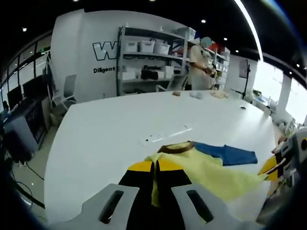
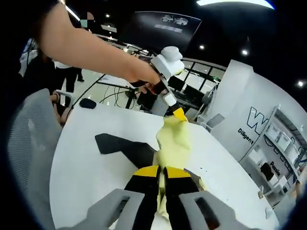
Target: Fold the garment on the visible template until the final outline fits inside the template.
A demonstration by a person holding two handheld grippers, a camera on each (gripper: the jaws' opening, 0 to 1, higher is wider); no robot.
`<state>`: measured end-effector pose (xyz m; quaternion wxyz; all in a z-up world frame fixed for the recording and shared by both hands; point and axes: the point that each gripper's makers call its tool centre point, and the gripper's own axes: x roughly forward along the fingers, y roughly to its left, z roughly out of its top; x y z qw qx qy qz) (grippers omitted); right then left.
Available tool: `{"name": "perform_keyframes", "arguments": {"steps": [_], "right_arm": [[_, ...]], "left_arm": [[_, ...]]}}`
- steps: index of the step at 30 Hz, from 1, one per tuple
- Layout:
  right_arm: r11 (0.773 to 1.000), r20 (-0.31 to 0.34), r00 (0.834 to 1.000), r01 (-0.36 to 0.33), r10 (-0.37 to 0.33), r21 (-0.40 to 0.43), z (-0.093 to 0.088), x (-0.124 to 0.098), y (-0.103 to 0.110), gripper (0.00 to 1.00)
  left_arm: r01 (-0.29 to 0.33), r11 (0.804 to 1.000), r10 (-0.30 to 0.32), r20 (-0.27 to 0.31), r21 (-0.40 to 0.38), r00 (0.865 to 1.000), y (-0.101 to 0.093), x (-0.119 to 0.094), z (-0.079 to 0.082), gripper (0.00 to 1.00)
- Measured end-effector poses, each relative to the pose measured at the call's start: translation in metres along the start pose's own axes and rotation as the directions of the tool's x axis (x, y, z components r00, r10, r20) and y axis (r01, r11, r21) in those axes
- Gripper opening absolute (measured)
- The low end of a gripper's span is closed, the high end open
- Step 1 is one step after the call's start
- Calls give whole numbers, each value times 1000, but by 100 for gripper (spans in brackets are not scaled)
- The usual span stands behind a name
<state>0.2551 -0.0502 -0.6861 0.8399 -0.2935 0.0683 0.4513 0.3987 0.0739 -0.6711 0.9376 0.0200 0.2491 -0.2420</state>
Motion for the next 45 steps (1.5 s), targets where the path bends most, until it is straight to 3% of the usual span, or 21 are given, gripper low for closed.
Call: {"name": "perform_keyframes", "arguments": {"steps": [5, 14, 24, 30, 31, 33, 35, 36, 39, 45], "right_arm": [[999, 3, 999, -35, 35, -11, -7, -22, 8, 0], [993, -7, 994, -107, 106, -45, -12, -37, 18, 0], [972, -53, 974, -225, 222, -63, -31, -50, 36, 0], [944, -116, 940, -327, 320, -48, -53, -54, 52, 0], [940, -129, 936, -337, 328, -53, -56, -54, 54, 0], [919, -170, 909, -393, 380, -44, -65, -56, 66, 0], [916, -175, 906, -398, 385, -45, -66, -55, 67, 0], [906, -185, 894, -422, 409, -36, -70, -55, 72, 0], [897, -223, 876, -442, 427, -18, -84, -52, 77, 0], [885, -283, 850, -466, 444, -14, -101, -46, 88, 0]], "left_arm": [[30, 999, -30, -7, 28, 1000, -17, -26, -13, 0], [74, 997, -73, -41, 20, 996, -33, -46, -44, 0], [115, 991, -122, -124, -64, 985, -55, -74, -100, 0], [124, 985, -145, -193, -116, 970, -70, -80, -141, 0], [128, 984, -151, -209, -121, 966, -73, -80, -148, 0], [135, 982, -165, -247, -132, 955, -81, -80, -168, 0], [141, 981, -172, -269, -132, 948, -85, -80, -178, 0], [144, 981, -177, -289, -132, 941, -88, -79, -190, 0], [141, 988, -156, -351, -68, 923, -90, -79, -210, 0], [150, 989, -140, -400, -6, 906, -95, -75, -231, 0]]}}
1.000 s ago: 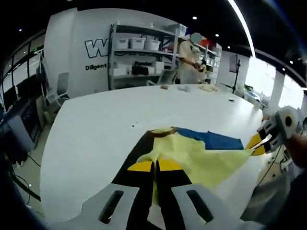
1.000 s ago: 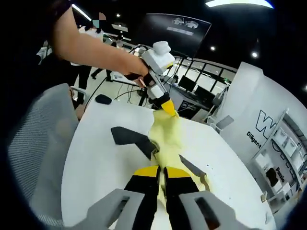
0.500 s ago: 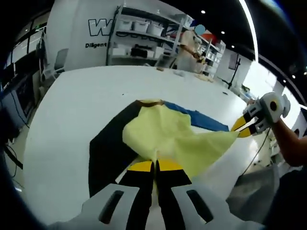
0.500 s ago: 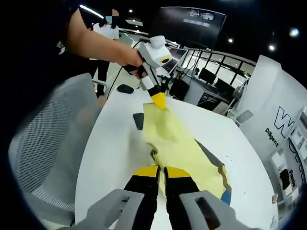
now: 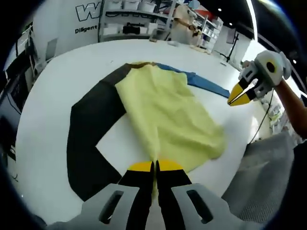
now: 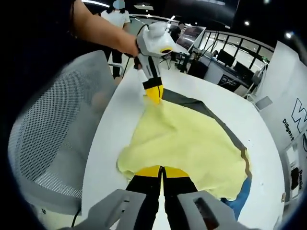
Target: Fold the garment on the visible template until the final outline fits inside the template.
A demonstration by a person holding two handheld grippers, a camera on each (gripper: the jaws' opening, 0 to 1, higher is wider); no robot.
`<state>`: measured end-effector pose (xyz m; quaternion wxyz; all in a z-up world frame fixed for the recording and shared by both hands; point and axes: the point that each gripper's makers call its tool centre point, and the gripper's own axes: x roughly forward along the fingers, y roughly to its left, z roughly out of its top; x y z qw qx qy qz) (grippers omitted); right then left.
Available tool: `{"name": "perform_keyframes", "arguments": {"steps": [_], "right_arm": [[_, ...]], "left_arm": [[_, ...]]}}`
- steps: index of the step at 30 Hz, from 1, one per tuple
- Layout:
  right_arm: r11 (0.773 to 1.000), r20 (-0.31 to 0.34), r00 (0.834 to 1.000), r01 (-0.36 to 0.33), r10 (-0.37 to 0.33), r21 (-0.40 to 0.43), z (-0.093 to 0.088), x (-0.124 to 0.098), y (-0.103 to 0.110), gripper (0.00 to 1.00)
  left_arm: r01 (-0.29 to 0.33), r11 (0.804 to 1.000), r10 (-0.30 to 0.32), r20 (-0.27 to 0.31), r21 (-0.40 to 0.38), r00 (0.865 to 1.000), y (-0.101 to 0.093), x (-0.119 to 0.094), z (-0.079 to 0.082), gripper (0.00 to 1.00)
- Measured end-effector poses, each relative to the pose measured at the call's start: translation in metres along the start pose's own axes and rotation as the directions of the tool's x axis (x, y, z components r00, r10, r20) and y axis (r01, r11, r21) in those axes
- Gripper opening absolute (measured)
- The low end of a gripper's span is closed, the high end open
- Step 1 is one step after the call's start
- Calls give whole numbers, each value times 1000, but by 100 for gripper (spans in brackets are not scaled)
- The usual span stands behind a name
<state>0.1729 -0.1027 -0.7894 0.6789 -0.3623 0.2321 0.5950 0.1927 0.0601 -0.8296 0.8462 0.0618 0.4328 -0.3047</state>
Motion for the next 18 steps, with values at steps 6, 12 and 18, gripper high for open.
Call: {"name": "perform_keyframes", "arguments": {"steps": [6, 12, 18], "right_arm": [[999, -26, 1000, -2, 3, 33, -12, 4, 2, 0], [992, -32, 999, 26, -22, 124, -29, 5, 5, 0], [948, 30, 998, 43, -56, 316, -46, 10, 13, 0]], "left_arm": [[-9, 999, 11, -30, 36, 999, -1, 8, -9, 0], [-10, 999, 12, -49, 35, 999, 0, 15, -17, 0], [-5, 1000, 7, -58, 22, 998, -1, 19, -24, 0]]}}
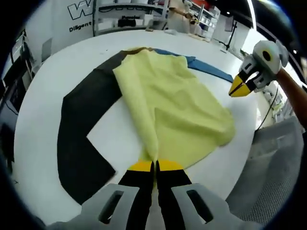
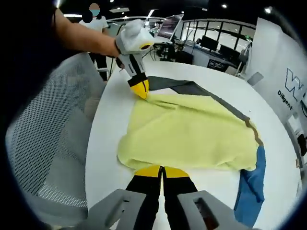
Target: Fold the garment on the visible template until the final outline fits inside the template.
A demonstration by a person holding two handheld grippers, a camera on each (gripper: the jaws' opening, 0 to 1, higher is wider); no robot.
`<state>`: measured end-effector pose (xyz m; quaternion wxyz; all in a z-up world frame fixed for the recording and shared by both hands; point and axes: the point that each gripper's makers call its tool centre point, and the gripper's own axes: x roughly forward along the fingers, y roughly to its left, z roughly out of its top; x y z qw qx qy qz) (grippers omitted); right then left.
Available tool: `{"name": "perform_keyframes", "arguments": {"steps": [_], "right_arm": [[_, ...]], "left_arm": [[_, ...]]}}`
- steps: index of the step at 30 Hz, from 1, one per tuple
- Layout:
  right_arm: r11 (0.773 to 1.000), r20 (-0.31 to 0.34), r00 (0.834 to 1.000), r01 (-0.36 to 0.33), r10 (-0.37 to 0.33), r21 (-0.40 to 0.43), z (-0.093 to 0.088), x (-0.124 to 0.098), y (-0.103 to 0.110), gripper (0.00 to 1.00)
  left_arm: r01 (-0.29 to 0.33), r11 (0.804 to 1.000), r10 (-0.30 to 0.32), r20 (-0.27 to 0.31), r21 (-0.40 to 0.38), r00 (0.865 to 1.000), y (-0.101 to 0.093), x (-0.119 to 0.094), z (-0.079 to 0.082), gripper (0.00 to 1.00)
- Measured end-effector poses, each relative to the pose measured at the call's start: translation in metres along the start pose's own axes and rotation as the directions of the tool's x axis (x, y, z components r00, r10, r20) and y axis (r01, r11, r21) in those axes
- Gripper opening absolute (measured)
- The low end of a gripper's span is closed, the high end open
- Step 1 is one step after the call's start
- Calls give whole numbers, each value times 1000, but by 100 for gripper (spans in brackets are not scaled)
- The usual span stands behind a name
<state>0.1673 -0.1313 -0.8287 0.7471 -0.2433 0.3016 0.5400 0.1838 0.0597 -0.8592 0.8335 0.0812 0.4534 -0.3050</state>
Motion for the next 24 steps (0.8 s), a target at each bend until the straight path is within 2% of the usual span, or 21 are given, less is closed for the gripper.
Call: {"name": "perform_keyframes", "arguments": {"steps": [4, 8, 10, 11, 12, 13, 15, 16, 17, 18, 20, 24], "right_arm": [[988, 43, 999, -4, -3, 155, -15, 5, 0, 0], [959, 104, 995, -28, -2, 282, -14, 8, 0, 0], [909, 164, 986, -52, -18, 413, -7, 9, -5, 1], [892, 173, 985, -53, -28, 449, -7, 9, -7, 2], [881, 179, 983, -59, -30, 469, -6, 10, -8, 2], [855, 193, 980, -65, -41, 514, -5, 11, -11, 2], [834, 195, 980, -78, -37, 547, -6, 12, -11, 3], [824, 215, 976, -87, -43, 560, -4, 13, -12, 3], [797, 200, 979, -96, -32, 597, -8, 15, -11, 3], [810, 201, 979, -93, -31, 579, -8, 17, -11, 4], [805, 171, 985, -80, -27, 588, -14, 20, -9, 4], [821, 129, 992, -73, -1, 567, -18, 25, 1, 7]], "left_arm": [[4, 1000, -4, -5, -7, 1000, -1, 2, -3, 0], [5, 1000, -5, -4, -8, 1000, -2, 3, -3, 0], [5, 1000, -6, -2, -10, 1000, -2, 3, -3, 0], [6, 1000, -6, -1, -13, 1000, -2, 3, -3, 0], [6, 1000, -6, 1, -15, 1000, -2, 3, -3, 0], [7, 1000, -7, 3, -17, 1000, -2, 3, -3, 0], [7, 1000, -7, 4, -20, 1000, -2, 3, -3, 0], [7, 1000, -7, 5, -21, 1000, -2, 3, -3, 0], [7, 1000, -7, 5, -20, 1000, -2, 3, -3, 0], [7, 1000, -7, 6, -20, 1000, -2, 3, -3, 0], [7, 1000, -7, 6, -21, 1000, -2, 3, -3, 0], [10, 1000, -9, 8, -24, 1000, -2, 3, -2, 0]]}}
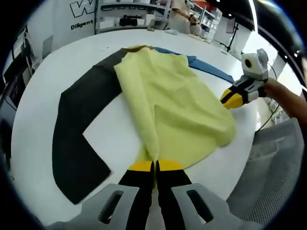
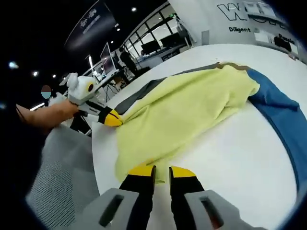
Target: Fold the garment on the visible template until the final outline fits inside the template.
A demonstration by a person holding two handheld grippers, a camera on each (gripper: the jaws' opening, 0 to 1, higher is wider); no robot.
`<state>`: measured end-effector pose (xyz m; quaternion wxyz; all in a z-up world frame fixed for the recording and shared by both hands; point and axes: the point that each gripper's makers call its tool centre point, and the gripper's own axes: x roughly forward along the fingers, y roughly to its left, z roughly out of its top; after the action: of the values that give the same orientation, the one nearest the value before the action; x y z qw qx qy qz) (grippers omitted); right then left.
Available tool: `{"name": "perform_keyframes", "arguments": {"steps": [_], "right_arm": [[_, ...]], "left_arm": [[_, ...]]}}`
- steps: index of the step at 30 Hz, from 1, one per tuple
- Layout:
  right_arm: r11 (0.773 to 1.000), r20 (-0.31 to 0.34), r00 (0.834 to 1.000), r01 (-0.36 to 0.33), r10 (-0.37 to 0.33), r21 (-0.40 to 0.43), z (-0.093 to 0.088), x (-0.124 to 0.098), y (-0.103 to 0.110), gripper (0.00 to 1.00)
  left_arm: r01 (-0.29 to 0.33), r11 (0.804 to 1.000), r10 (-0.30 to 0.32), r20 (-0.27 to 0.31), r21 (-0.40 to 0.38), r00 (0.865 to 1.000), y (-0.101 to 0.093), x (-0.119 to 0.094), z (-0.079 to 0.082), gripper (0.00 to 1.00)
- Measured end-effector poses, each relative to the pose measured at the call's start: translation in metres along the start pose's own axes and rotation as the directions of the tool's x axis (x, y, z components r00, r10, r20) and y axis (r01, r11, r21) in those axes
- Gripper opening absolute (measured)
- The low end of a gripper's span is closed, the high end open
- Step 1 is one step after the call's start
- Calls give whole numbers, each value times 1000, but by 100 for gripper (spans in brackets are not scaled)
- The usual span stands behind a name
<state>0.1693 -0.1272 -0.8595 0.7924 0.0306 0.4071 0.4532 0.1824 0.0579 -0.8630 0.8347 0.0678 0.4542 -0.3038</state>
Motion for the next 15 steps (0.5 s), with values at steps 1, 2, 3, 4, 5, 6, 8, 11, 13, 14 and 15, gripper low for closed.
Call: {"name": "perform_keyframes", "arguments": {"steps": [1, 2, 3, 4, 5, 6, 8, 11, 13, 14, 15], "right_arm": [[1000, -9, 1000, 5, -5, -7, -1, 1, 0, 7], [1000, -12, 1000, 7, -7, -12, -1, 1, 0, 7], [1000, -15, 1000, 8, -9, -13, -2, 2, 0, 7], [1000, -18, 1000, 10, -10, -18, -2, 3, -1, 6], [1000, -20, 1000, 11, -11, -21, -2, 4, 0, 6], [1000, -21, 1000, 12, -13, -24, -1, 5, 1, 5], [998, -51, 999, 12, -15, -54, -5, 5, 4, 3], [995, -62, 998, 27, -34, -101, -5, 6, 3, 0], [994, -68, 997, 32, -40, -106, -6, 7, 1, 0], [994, -68, 997, 31, -38, -109, -5, 6, 1, 0], [993, -70, 997, 33, -42, -116, -5, 6, 1, 0]], "left_arm": [[0, 1000, 0, 1, -1, 1000, 0, 0, 0, 0], [1, 1000, -1, 1, -2, 1000, 0, 0, 0, 0], [1, 1000, -1, 2, -3, 1000, 0, 0, 0, 0], [1, 1000, -1, 2, -3, 1000, 0, 0, 0, 0], [1, 1000, -1, 3, -2, 1000, 0, 0, 0, 0], [1, 1000, -1, 3, -2, 1000, 0, 0, 0, 0], [2, 1000, -2, 4, -4, 1000, 0, 0, 0, 0], [1, 1000, -1, 4, -2, 1000, 0, 0, 0, 0], [0, 1000, 0, 4, -2, 1000, 0, 0, 0, 0], [1, 1000, -1, 5, -2, 1000, 0, 0, 0, 0], [0, 1000, 0, 5, -2, 1000, 0, 0, 0, 0]]}}
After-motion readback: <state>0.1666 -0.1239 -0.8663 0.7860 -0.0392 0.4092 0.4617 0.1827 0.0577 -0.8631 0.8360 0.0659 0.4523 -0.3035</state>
